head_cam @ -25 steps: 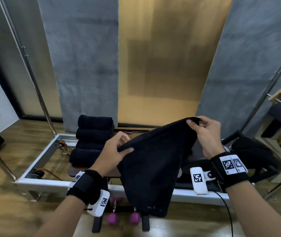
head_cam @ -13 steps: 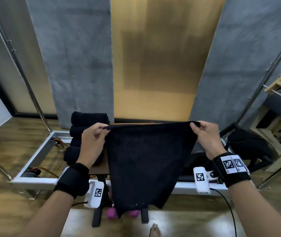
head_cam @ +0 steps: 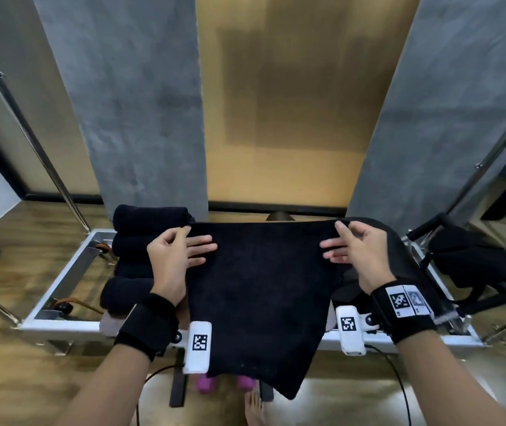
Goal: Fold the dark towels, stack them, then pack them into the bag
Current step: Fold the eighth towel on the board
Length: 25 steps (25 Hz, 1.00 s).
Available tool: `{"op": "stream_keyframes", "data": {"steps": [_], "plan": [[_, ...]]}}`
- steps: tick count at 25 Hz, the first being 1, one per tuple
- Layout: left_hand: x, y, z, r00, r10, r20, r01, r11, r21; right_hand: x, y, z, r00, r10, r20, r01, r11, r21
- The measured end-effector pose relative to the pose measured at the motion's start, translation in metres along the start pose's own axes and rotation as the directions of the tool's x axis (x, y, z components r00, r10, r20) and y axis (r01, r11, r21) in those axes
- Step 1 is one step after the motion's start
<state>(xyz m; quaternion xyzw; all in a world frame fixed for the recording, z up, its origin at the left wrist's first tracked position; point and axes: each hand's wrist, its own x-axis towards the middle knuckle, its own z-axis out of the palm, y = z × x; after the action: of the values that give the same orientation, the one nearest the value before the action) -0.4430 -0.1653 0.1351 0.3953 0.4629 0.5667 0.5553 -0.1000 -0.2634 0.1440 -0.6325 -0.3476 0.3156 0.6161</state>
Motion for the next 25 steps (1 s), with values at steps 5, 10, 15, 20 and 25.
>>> {"op": "stream_keyframes", "data": {"steps": [5,10,15,20,25], "plan": [[0.062,-0.033,0.039,0.996,-0.046,-0.071,0.038,0.994,-0.106,0.069,0.040,0.036,0.994,0.098,-0.041,-0.093,0.990,0.109],[0.135,-0.092,0.067,0.972,-0.161,-0.173,0.158,0.987,-0.034,0.140,0.105,0.061,0.949,0.305,-0.080,-0.295,0.949,0.116],[0.193,-0.139,0.089,0.935,-0.230,-0.270,0.228,0.973,-0.036,0.202,0.141,0.077,0.909,0.406,-0.090,-0.400,0.913,0.082],[0.241,-0.163,0.102,0.890,-0.301,-0.341,0.292,0.953,-0.079,0.255,0.164,0.096,0.873,0.481,-0.082,-0.482,0.876,0.005],[0.235,-0.176,0.101,0.929,-0.292,-0.229,0.312,0.948,0.058,0.256,0.181,0.100,0.884,0.455,-0.111,-0.459,0.888,-0.012]]}}
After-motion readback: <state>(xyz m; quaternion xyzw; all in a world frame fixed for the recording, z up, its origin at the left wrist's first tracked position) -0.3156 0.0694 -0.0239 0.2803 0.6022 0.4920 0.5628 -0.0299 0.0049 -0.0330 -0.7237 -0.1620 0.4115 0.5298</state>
